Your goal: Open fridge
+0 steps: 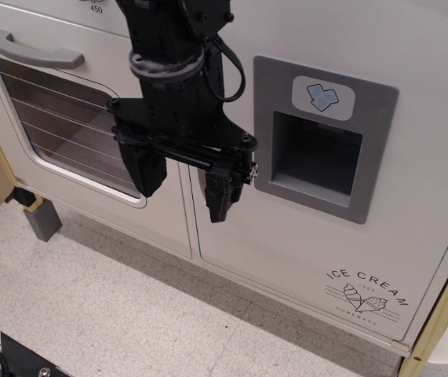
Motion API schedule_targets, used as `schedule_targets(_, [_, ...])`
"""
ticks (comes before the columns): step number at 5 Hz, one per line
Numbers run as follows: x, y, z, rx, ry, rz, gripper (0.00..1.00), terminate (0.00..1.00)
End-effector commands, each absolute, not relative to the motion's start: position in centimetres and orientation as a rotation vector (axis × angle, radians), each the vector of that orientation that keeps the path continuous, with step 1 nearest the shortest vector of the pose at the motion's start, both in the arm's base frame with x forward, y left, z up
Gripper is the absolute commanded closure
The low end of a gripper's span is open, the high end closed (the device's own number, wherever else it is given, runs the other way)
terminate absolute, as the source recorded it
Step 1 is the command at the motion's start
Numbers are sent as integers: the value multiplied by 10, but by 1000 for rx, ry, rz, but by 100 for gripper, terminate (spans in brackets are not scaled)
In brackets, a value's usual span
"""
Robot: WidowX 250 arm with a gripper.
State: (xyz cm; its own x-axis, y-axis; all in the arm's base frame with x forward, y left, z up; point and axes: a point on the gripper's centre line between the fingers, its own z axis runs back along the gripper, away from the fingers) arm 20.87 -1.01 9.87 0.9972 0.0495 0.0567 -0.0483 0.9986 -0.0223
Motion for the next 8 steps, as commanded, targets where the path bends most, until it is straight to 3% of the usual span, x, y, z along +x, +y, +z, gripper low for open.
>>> schedule_targets(1, [209,-10,99,-21,-57,49,0,0])
schedule_targets(4, [264,39,60,26,-213,56,0,0])
schedule_targets(5, [289,49,51,3,-242,33,0,0])
schedule_targets(8, [318,37,39,-2,-359,-16,0,0])
